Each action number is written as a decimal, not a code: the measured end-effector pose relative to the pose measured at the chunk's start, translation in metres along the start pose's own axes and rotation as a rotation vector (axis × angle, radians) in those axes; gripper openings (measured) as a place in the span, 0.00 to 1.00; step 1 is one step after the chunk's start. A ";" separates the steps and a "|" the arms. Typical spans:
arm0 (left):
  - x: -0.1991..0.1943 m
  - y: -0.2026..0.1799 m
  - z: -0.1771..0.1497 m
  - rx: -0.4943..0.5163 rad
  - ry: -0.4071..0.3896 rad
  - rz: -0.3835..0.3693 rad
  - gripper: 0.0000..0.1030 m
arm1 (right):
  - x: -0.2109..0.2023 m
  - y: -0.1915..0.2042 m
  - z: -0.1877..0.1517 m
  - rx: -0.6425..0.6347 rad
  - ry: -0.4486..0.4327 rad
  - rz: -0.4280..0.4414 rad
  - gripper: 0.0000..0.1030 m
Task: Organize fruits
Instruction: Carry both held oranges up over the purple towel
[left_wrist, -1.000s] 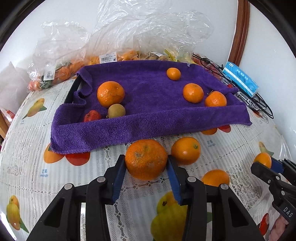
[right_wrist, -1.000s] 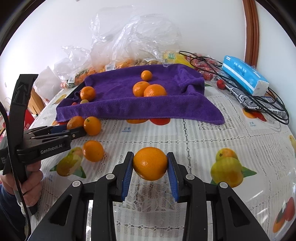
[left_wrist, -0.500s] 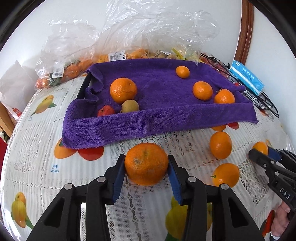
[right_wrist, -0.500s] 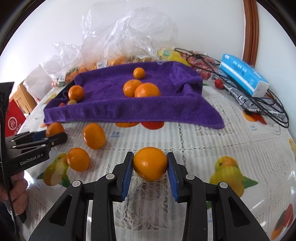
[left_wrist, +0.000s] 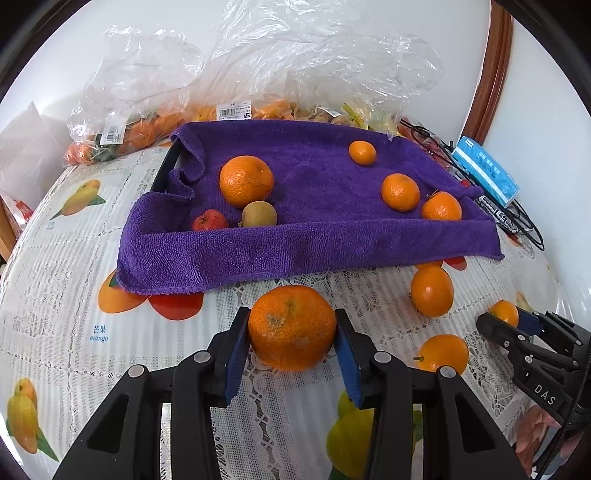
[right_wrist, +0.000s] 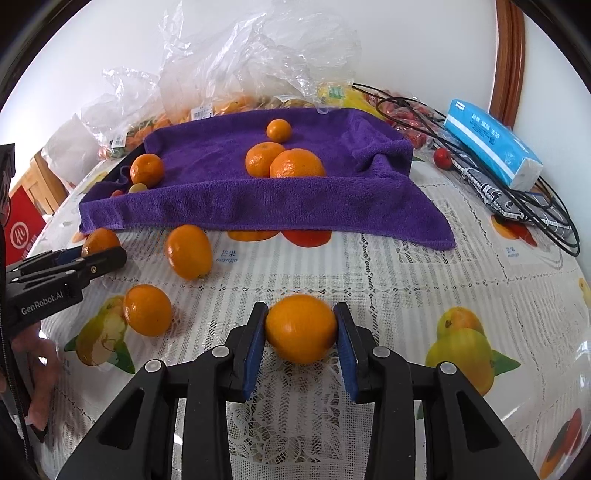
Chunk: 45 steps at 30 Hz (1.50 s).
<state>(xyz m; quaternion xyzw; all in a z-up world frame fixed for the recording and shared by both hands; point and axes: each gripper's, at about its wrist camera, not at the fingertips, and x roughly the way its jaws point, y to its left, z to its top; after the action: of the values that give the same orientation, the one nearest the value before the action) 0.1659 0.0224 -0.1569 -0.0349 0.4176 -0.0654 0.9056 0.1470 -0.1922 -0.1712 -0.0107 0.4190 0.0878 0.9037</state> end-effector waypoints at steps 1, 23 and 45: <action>0.000 0.000 0.000 -0.001 -0.001 -0.001 0.40 | 0.000 0.000 0.000 0.000 0.000 0.000 0.36; -0.035 -0.002 0.011 -0.001 -0.075 -0.085 0.40 | -0.031 -0.003 0.024 0.026 -0.088 0.008 0.35; -0.018 0.028 0.105 -0.097 -0.219 0.014 0.40 | -0.006 0.030 0.140 -0.020 -0.228 0.045 0.35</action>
<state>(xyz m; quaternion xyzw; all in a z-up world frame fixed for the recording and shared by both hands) 0.2367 0.0539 -0.0784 -0.0829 0.3192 -0.0346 0.9434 0.2433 -0.1502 -0.0742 -0.0005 0.3127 0.1127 0.9431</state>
